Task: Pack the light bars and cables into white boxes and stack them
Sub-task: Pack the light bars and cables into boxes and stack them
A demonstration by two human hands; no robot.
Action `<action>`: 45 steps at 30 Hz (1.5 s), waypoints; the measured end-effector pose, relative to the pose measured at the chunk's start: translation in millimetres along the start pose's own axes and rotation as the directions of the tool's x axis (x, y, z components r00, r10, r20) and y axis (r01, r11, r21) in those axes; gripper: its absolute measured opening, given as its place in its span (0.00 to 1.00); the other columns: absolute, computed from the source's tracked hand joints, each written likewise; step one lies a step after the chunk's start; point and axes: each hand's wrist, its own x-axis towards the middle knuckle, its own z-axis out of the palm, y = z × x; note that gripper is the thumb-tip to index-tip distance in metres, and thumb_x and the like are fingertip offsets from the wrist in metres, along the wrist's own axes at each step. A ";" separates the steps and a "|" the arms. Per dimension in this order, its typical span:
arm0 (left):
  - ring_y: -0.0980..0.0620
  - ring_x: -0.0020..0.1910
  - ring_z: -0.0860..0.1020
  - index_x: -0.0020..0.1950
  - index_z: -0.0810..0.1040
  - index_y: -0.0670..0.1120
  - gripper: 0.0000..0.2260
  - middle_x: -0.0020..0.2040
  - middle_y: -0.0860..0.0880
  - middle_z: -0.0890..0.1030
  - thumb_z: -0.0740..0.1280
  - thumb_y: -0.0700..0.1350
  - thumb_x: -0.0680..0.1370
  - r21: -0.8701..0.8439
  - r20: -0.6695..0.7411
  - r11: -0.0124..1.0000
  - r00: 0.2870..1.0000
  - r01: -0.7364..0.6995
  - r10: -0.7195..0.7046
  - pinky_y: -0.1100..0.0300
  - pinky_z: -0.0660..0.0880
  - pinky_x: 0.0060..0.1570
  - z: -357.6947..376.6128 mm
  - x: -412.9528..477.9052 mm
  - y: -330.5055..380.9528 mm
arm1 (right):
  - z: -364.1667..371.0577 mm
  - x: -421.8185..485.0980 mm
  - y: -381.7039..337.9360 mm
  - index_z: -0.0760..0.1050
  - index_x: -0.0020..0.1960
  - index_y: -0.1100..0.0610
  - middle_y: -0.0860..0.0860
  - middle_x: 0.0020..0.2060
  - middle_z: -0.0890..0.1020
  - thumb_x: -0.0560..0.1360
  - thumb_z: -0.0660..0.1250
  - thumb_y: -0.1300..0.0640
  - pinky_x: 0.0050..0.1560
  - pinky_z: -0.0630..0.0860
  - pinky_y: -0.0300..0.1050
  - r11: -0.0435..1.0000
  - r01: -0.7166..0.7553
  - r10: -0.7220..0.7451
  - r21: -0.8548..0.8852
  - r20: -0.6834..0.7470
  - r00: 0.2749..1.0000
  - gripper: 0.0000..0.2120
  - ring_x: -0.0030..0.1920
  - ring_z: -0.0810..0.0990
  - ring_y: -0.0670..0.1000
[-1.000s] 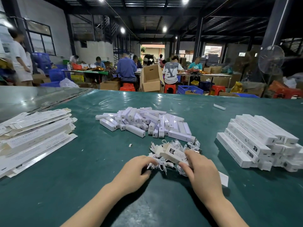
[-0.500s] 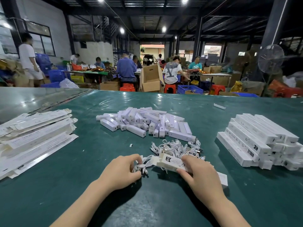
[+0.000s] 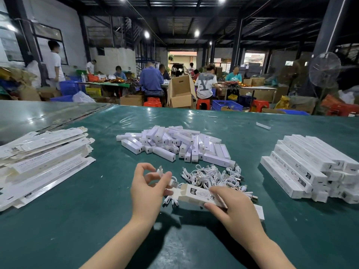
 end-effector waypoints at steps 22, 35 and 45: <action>0.60 0.31 0.80 0.41 0.77 0.57 0.10 0.33 0.63 0.81 0.71 0.41 0.69 0.230 0.322 0.856 0.866 -0.464 0.383 0.62 0.78 0.34 -7.5 -1.0 -11.2 | -2.4 -2.3 -5.8 0.81 0.49 0.52 0.32 0.37 0.78 0.68 0.75 0.55 0.43 0.70 0.35 0.959 -0.146 0.175 0.241 -0.105 0.979 0.10 0.42 0.78 0.46; 0.63 0.35 0.73 0.45 0.83 0.41 0.06 0.46 0.60 0.72 0.66 0.40 0.76 0.317 0.720 0.636 0.615 -0.703 0.321 0.70 0.70 0.36 -19.5 15.0 -11.5 | 1.6 -4.9 -5.5 0.81 0.51 0.54 0.47 0.46 0.84 0.69 0.74 0.54 0.46 0.70 0.44 0.996 -0.058 0.060 0.071 -0.018 0.998 0.12 0.47 0.81 0.51; 0.58 0.32 0.80 0.41 0.68 0.54 0.14 0.35 0.71 0.78 0.74 0.43 0.72 0.409 0.513 0.713 0.789 -0.570 0.337 0.64 0.77 0.37 -19.5 8.6 -10.4 | 0.0 -4.8 -4.9 0.81 0.47 0.54 0.46 0.40 0.84 0.66 0.76 0.55 0.43 0.73 0.48 0.981 -0.128 0.138 0.142 -0.059 0.989 0.10 0.41 0.80 0.51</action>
